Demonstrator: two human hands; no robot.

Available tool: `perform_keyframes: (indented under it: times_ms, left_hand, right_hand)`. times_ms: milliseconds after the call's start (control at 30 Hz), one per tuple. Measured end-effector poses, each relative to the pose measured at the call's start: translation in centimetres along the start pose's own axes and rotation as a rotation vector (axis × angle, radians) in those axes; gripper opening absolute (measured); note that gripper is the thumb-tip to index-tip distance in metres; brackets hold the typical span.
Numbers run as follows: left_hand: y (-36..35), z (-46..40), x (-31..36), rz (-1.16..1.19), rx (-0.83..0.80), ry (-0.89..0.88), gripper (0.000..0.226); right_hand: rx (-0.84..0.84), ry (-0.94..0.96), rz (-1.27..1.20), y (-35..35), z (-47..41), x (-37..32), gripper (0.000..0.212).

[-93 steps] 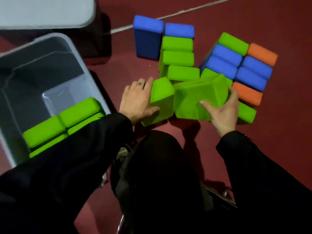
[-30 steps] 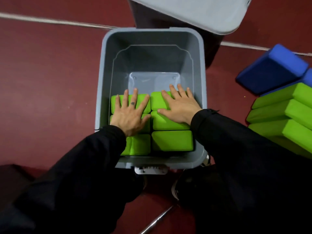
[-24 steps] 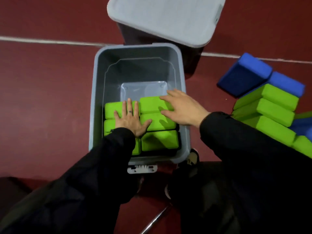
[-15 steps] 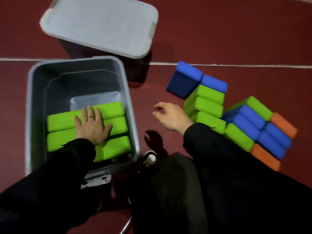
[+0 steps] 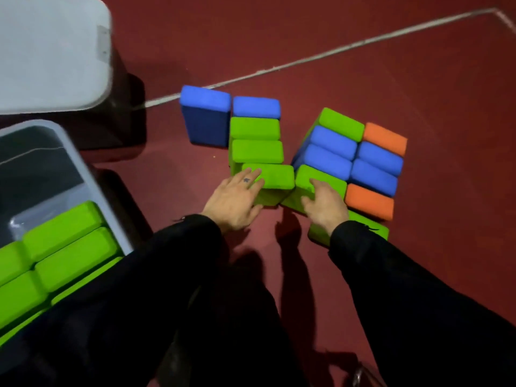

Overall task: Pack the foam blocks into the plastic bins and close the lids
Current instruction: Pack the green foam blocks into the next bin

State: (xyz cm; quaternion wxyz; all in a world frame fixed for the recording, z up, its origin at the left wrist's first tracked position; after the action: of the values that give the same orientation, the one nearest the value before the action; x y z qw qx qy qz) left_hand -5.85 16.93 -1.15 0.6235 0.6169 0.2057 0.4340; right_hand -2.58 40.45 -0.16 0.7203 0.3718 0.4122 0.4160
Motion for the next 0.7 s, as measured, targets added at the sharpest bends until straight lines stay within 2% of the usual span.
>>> perform_keyframes:
  times_ms: [67,167,233,300,400,500,600,700]
  left_hand:
    - [-1.3,-2.0,0.5,-0.085,-0.1,-0.007,0.074]
    - [-4.2,-3.2,0.4,-0.123,-0.204,0.085,0.082]
    - [-5.7,-2.8,0.5,-0.196,-0.151,0.124,0.081]
    - [-6.7,-2.0,0.9,-0.322,-0.079,0.094,0.069]
    - [-7.4,-1.5,0.8,-0.372,0.024,0.045,0.045]
    - [-7.8,-1.9,0.5,-0.364,0.035,0.06,0.028]
    - [-7.4,-1.2,0.4,-0.318,-0.023,0.118,0.046]
    - [-5.8,0.4,0.3,-0.253,0.015,0.158,0.062]
  right_hand:
    - [0.008,-0.01,0.044,-0.2,-0.7,2.9,0.07]
    - [-0.105,0.029,0.084,-1.6,-1.5,5.7,0.084]
    - [-0.172,0.061,0.12,-2.8,-1.4,6.7,0.091]
    - [-0.085,0.089,0.266,-4.1,-0.9,7.1,0.098]
    - [0.052,0.084,0.484,-5.5,-0.7,6.8,0.105]
    - [0.165,0.07,0.574,-6.0,-0.9,6.4,0.089]
    - [0.224,0.115,0.544,-5.6,-1.4,6.3,0.072]
    - [0.137,0.215,0.491,-4.9,-1.3,5.7,0.079]
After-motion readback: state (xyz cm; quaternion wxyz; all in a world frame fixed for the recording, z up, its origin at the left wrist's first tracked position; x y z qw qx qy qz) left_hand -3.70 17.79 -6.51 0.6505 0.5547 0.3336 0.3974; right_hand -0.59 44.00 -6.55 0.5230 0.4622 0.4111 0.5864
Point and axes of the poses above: each hand's wrist, its own z-axis away from the middle knuckle, its own y-axis out of the back of the hand, x = y × z, the point moved 1 cm from there along -z, towards the middle knuckle, and after that the axes turned 3 degrees about y, right-handed, at the moved point
